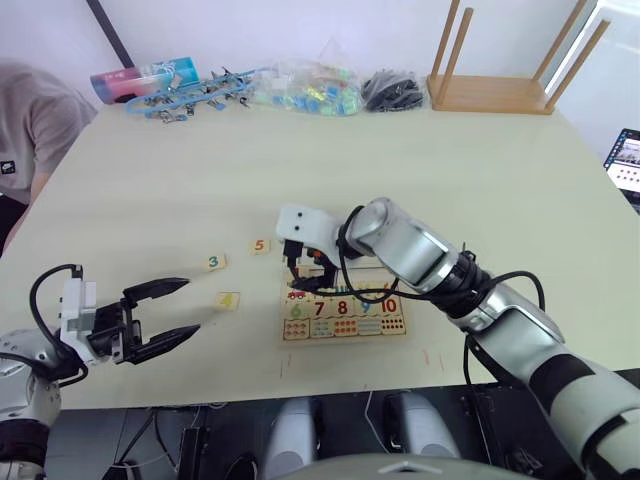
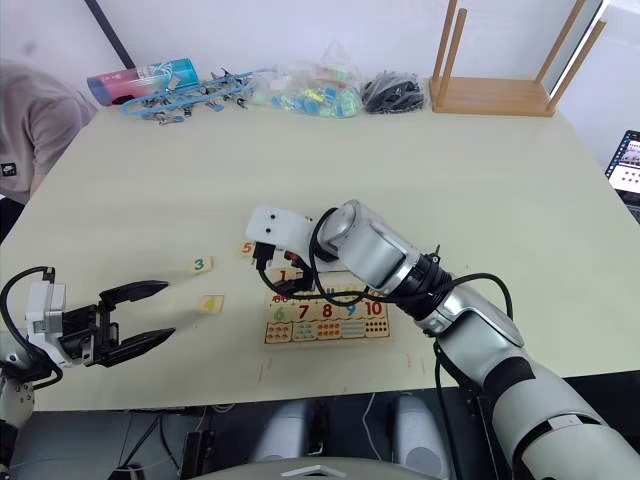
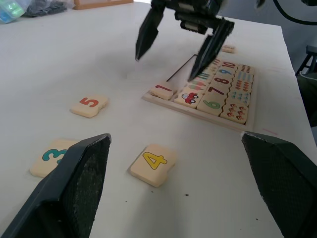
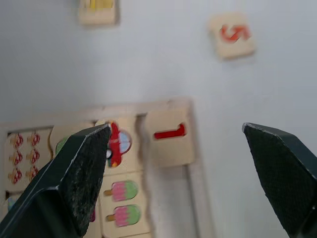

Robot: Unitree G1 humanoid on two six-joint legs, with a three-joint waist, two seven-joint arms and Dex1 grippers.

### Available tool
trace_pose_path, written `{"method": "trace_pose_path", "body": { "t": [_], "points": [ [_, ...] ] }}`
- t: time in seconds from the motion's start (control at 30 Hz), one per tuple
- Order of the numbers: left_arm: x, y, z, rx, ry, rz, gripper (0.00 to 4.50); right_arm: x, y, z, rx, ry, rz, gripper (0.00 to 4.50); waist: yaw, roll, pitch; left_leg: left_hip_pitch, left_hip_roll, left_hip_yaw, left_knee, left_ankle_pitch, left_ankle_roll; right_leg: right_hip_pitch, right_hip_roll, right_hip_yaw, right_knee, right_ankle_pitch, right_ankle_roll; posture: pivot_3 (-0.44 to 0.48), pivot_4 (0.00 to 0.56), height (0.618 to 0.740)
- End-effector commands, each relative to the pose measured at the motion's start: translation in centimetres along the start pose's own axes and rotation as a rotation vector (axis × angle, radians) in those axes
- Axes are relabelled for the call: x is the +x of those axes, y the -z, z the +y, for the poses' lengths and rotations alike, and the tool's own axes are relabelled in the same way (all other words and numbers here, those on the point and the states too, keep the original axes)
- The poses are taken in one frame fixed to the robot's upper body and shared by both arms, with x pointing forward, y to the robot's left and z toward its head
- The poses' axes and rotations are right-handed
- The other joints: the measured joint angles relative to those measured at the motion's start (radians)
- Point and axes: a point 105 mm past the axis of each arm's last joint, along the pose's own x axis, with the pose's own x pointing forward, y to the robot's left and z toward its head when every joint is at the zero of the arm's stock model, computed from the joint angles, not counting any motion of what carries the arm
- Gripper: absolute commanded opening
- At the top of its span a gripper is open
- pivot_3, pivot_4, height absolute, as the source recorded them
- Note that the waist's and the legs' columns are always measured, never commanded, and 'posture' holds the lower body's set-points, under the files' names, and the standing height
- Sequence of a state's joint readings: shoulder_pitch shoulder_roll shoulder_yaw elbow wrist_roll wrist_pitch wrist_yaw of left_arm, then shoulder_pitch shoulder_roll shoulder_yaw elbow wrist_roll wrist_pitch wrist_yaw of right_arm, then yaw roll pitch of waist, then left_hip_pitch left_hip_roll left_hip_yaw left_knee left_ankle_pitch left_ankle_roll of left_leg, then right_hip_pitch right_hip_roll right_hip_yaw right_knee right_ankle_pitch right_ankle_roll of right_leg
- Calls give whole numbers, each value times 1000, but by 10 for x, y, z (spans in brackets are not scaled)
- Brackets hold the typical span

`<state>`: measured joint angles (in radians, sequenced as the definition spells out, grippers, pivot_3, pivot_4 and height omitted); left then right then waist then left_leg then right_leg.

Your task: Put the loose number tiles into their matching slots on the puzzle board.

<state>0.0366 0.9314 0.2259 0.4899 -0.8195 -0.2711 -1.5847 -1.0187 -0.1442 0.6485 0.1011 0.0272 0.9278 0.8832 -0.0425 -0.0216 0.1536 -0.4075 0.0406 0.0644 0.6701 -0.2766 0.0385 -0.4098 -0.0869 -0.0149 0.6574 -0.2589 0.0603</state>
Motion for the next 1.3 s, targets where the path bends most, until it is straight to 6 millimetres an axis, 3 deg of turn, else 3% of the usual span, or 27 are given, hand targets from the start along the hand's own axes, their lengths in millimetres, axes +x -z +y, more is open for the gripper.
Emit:
{"method": "trace_pose_path", "body": {
  "t": [0.03,0.23,0.33,0.37,1.3],
  "points": [
    [-2,-5,-1,28,22,-11,4500,-8,-11,-11,-20,36,-101,3937,0,-1,0,-1,0,0,0,0,0,-1,0,0,0,0,0,0,150,737],
    [-2,-6,0,30,23,-9,4500,-6,-1,-15,-51,21,-163,1849,0,-2,-1,-6,-1,-2,1,2,-4,-4,0,-3,-1,0,0,0,150,737],
    [-1,-6,0,32,25,-9,4500,-3,5,-14,-56,7,-173,251,0,-2,-1,-6,-1,-2,1,2,-3,-4,0,-3,-1,0,0,0,150,737],
    [-1,-6,0,32,26,-9,4500,-1,5,-13,-52,-1,-185,114,0,-2,-1,-6,-1,-2,1,2,-4,-4,0,-3,-1,0,0,0,150,737],
    [-1,-8,-1,34,34,-6,4500,23,16,-9,-144,-34,-169,114,0,-2,-1,-6,-1,-3,1,3,-5,-4,1,-3,1,0,0,0,150,737]
  ]
}}
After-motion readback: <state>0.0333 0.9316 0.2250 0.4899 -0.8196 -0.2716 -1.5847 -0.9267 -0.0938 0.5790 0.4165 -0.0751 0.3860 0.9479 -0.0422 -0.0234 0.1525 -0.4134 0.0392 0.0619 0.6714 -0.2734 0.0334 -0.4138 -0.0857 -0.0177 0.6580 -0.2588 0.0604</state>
